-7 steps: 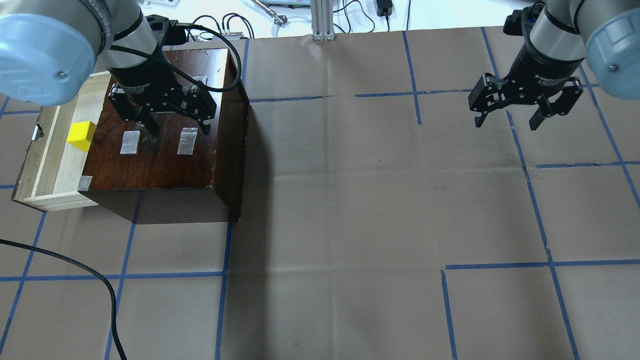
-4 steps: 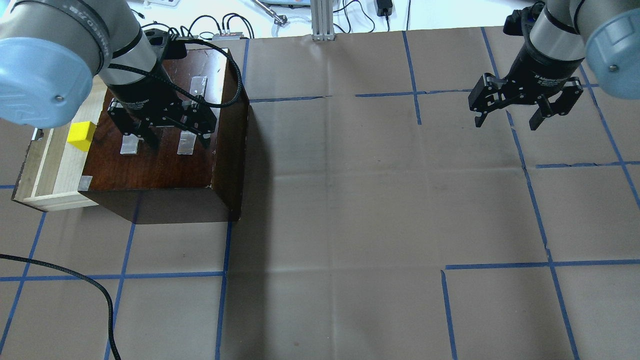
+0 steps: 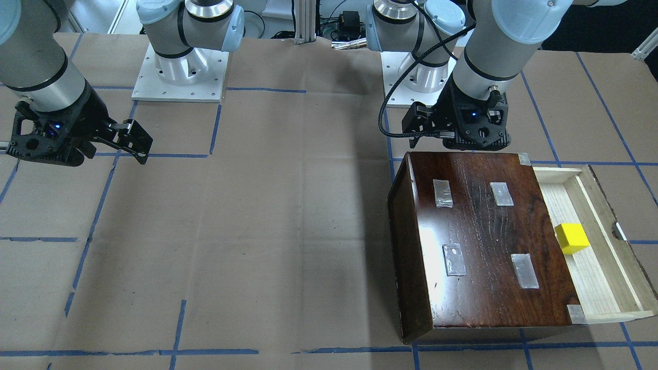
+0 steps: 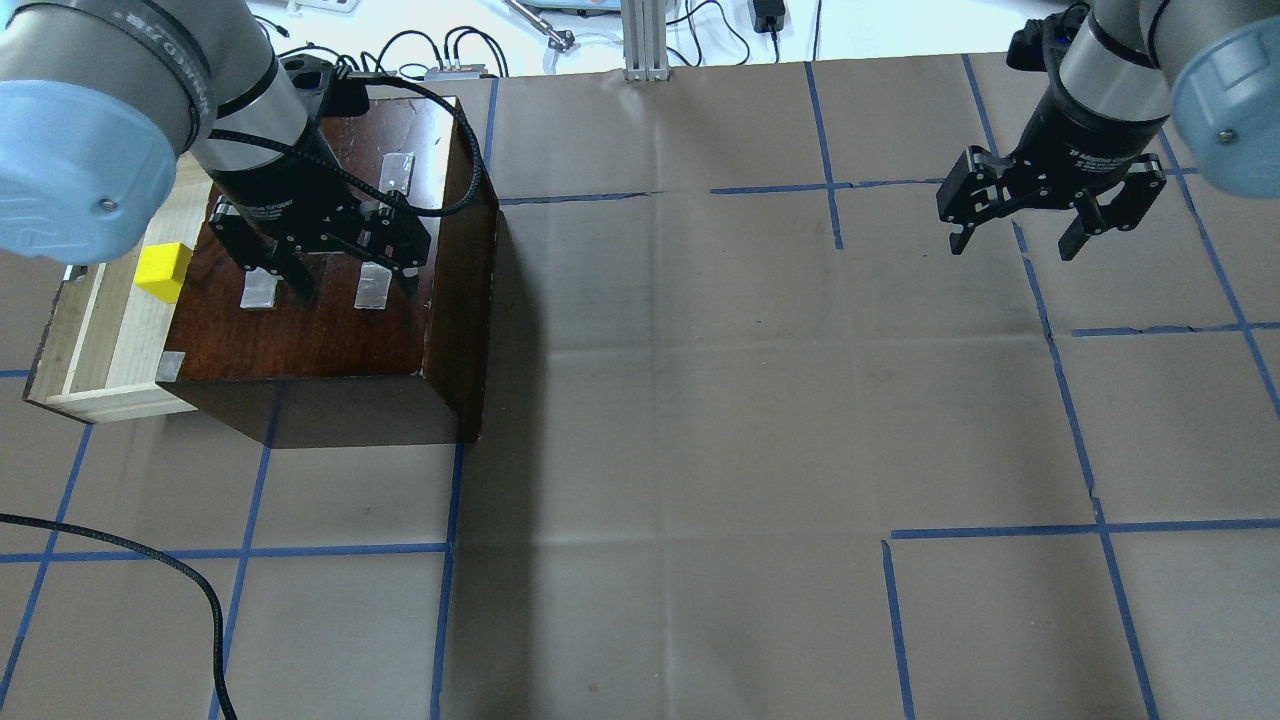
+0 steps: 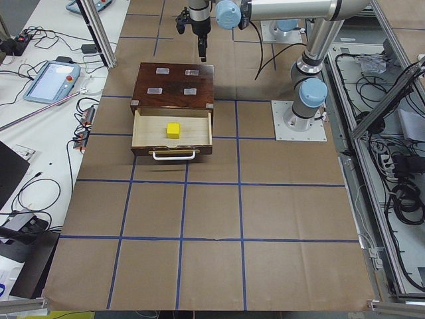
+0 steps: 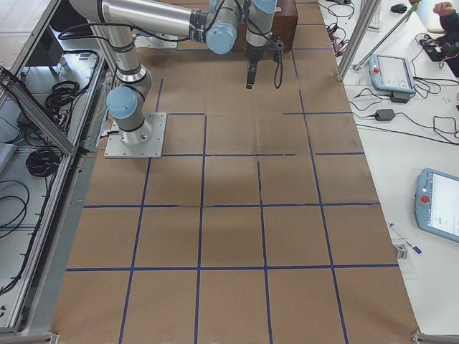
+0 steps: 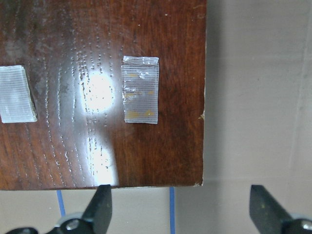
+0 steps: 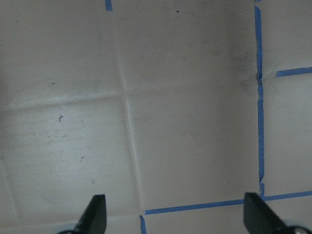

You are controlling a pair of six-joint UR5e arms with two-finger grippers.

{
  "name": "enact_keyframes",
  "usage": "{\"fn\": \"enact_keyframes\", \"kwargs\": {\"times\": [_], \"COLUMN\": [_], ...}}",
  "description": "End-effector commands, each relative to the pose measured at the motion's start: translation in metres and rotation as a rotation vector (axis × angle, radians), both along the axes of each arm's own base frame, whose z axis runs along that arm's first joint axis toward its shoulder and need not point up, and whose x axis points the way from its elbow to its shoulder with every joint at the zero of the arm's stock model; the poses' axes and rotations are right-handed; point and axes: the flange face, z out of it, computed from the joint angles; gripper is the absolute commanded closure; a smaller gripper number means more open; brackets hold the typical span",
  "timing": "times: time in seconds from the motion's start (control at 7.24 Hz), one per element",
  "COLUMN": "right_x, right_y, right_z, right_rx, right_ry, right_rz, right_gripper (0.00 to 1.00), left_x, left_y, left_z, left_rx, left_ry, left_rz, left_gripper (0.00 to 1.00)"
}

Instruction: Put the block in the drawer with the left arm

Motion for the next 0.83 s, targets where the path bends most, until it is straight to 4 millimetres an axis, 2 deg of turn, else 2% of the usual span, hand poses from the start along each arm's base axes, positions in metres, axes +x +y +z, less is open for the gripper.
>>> {"fn": "enact_keyframes", "kwargs": {"times": [0.0,0.69], "right_x": [0.0,0.0], "right_y": [0.0,0.0], "right_z": [0.0,0.0], "right_rx": [0.0,0.0], "right_ry": [0.0,0.0], "right_rz": [0.0,0.0], "right_gripper": [0.0,0.0], "left_x": [0.0,0.0002], "left_y": [0.0013,0.0064], "left_z": [0.0023,0.0076], "left_rx": [-0.005,-0.015], "left_ry": [-0.001,-0.002], "left_rz": [0.0,0.0], "left_gripper": [0.01,0.01]}}
